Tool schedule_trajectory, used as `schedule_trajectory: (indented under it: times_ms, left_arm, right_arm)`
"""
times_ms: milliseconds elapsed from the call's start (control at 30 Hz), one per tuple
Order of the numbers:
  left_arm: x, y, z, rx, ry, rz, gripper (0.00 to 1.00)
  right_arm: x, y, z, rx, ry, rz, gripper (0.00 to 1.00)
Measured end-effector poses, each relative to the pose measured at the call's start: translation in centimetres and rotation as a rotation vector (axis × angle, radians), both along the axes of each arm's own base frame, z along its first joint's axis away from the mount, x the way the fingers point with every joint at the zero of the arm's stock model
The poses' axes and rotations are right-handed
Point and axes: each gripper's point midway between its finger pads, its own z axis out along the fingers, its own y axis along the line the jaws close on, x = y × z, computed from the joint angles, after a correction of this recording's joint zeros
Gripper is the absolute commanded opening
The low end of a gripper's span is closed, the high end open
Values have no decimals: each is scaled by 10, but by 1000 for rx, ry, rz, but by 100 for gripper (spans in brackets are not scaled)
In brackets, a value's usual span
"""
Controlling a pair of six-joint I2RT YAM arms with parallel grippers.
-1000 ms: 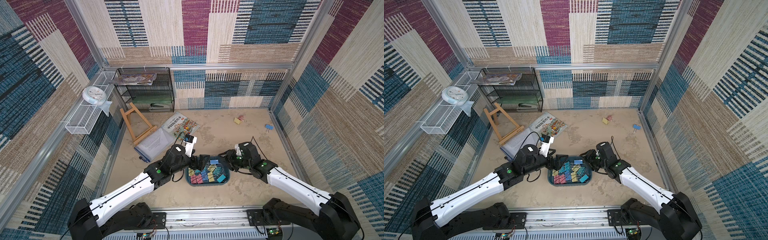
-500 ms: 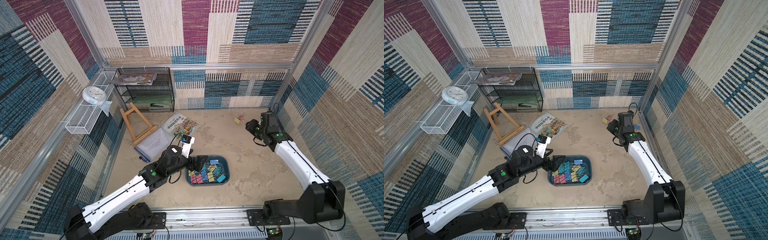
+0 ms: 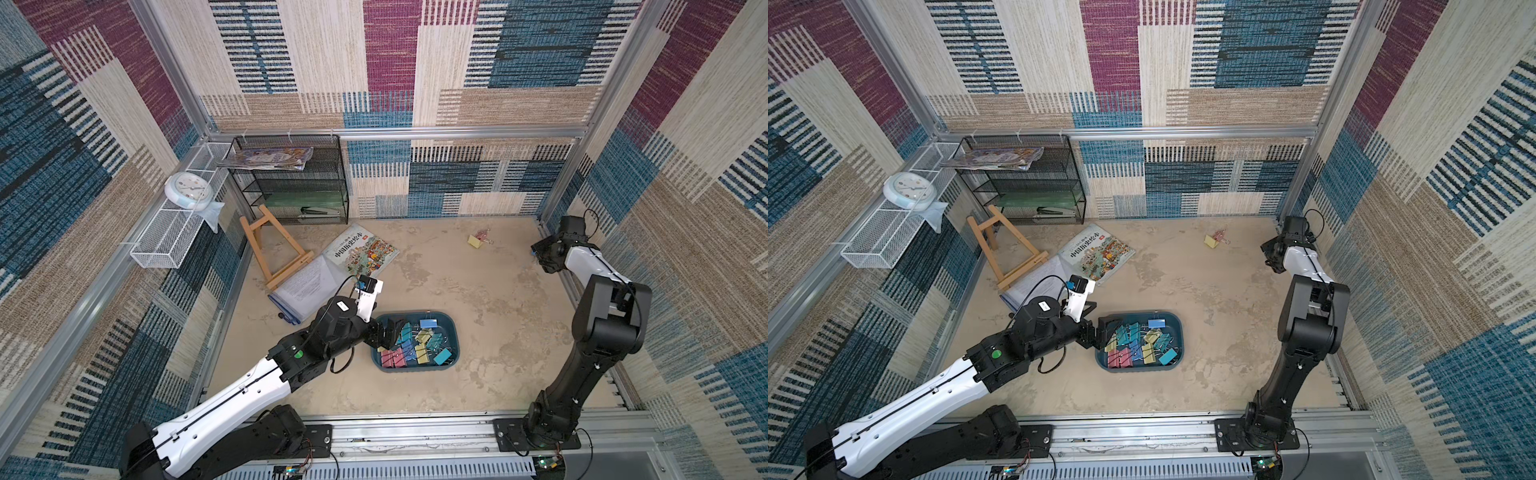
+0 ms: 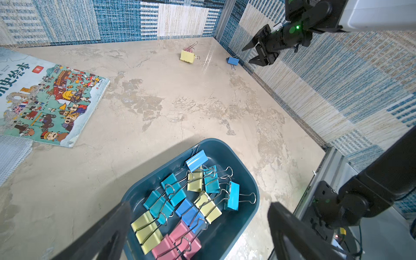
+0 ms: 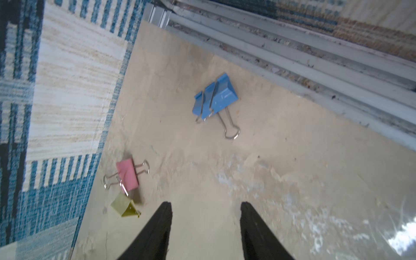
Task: Put the binder clips in the storage box
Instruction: Pick up the binder clip at the center of the board.
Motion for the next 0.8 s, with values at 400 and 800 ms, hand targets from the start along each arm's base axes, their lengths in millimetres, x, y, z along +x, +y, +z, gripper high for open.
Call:
schedule_trajectory:
  times_ms: [400,800]
  left_arm:
    - [1,6,-19,38,13,23,99]
    - [5,5,-28,59,18,34,99]
  right_arm:
    - [44,-34,-35,20,7,-59,46]
    - [45,-24,-35,57,-49,2,0]
